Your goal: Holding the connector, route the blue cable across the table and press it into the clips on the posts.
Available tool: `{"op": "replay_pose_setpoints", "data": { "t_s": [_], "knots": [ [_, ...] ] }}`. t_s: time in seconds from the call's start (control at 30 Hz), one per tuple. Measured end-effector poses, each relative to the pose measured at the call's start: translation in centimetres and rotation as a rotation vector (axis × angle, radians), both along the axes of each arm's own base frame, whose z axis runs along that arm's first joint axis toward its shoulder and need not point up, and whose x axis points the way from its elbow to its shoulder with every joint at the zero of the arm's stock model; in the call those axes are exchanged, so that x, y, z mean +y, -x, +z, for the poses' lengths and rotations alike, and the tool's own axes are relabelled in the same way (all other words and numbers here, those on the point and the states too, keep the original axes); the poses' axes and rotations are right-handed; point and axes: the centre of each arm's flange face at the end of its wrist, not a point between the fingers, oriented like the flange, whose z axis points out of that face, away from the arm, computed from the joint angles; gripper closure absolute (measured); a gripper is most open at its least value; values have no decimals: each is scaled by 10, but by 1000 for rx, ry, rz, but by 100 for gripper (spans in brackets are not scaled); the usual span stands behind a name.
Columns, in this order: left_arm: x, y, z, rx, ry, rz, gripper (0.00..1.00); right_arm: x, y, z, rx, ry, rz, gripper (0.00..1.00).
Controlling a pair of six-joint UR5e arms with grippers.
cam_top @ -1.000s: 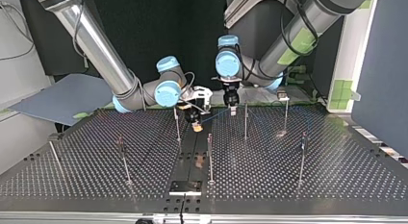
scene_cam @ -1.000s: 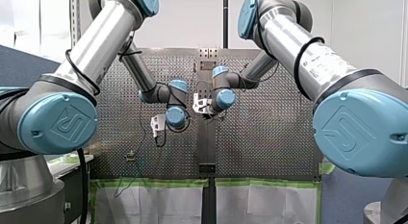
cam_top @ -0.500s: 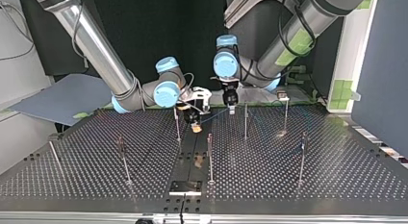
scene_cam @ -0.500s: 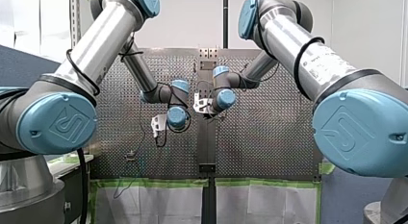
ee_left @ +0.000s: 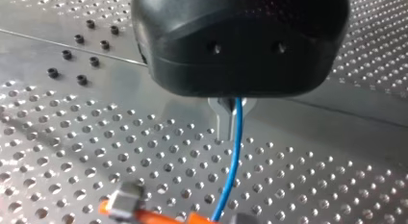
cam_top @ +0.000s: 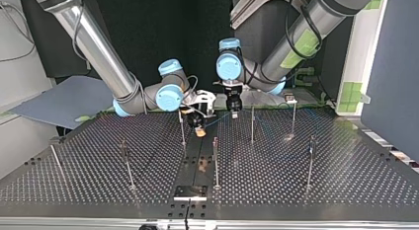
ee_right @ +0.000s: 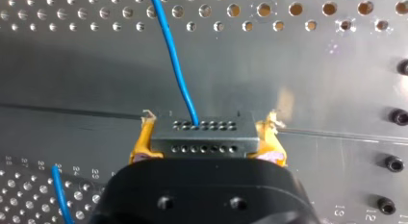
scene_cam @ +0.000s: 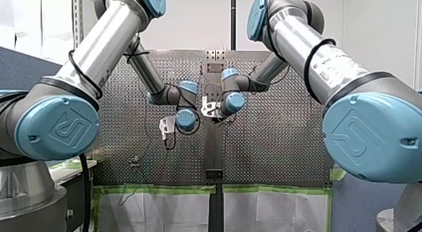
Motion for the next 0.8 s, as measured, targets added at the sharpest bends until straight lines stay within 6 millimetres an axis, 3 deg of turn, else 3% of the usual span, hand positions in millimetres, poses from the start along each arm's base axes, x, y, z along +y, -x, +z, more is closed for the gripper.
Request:
{"op": "replay_pose_setpoints", "data": {
  "t_s": [0.17,0.33,0.8],
  "knots": [
    [-1,0,3,-4,0,9,100,-2,0,4,-2,8,4,100],
    [-4,3,14,-15,5,5,100,-2,0,23,-15,27,7,100],
    [-1,18,94,-86,24,19,100,17,18,95,-42,29,-9,100]
  ]
}}
